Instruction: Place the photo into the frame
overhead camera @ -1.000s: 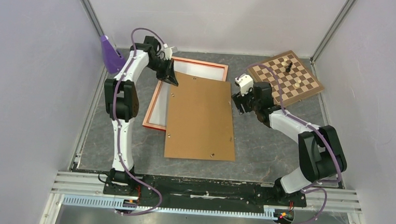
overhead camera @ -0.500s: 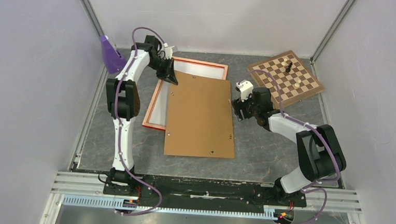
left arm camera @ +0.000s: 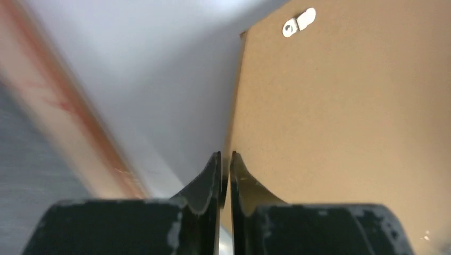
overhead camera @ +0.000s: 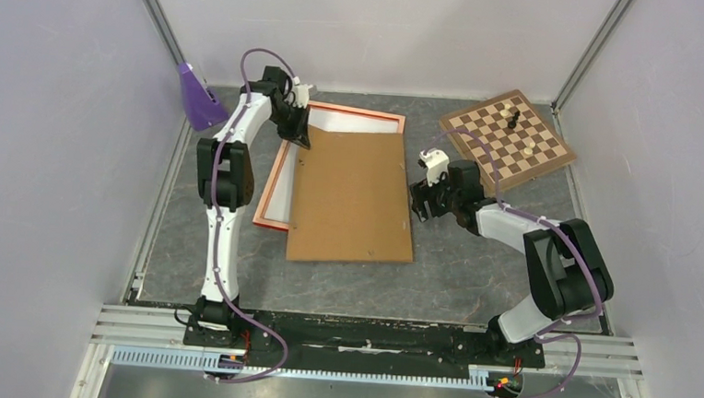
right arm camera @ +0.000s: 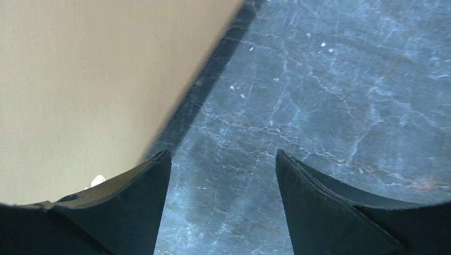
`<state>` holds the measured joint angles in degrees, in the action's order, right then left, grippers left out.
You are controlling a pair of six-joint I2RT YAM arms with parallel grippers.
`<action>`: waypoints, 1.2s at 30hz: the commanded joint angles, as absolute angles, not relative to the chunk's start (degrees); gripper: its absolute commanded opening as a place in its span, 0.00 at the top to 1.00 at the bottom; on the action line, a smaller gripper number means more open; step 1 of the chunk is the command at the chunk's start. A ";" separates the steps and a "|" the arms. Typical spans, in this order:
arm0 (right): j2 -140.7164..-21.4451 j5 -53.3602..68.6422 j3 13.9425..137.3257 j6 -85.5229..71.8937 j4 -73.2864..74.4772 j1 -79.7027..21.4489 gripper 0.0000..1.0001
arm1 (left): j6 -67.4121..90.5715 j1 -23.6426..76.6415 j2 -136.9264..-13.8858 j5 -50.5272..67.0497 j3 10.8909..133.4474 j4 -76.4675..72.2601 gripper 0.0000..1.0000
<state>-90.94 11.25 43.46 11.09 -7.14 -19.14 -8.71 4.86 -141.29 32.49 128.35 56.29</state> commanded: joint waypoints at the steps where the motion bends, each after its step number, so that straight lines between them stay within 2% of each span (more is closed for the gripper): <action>1: -90.58 15.31 42.02 8.53 -10.09 -19.32 0.24 | -22.13 3.44 -143.99 2.35 130.45 36.31 0.98; 6: -89.57 18.26 40.87 4.16 -12.58 -18.22 0.18 | -21.09 3.53 -143.19 3.53 129.80 35.88 0.97; 7: -89.42 18.21 40.87 3.84 -12.71 -18.12 0.17 | -20.95 3.52 -143.04 3.66 129.73 36.07 0.91; 9: -88.84 18.31 40.60 3.69 -13.12 -18.09 0.17 | -20.14 3.44 -142.47 2.81 129.51 36.29 0.55; 11: -88.62 18.44 40.61 3.85 -13.05 -18.02 0.17 | -19.48 3.42 -141.63 4.27 129.41 37.24 0.38; 12: -88.74 18.59 40.65 4.02 -12.86 -18.10 0.18 | -19.46 3.41 -141.29 5.86 129.77 38.33 0.21; 13: -88.71 18.72 40.69 4.09 -12.90 -18.10 0.18 | -18.62 3.45 -140.93 7.15 129.90 38.77 0.18; 27: -89.01 19.21 40.56 5.36 -13.15 -18.13 0.19 | -12.35 3.68 -131.18 20.64 126.93 40.50 0.15; 36: -88.26 19.45 40.25 5.80 -13.26 -18.09 0.19 | -9.56 3.60 -124.98 14.00 120.79 38.31 0.14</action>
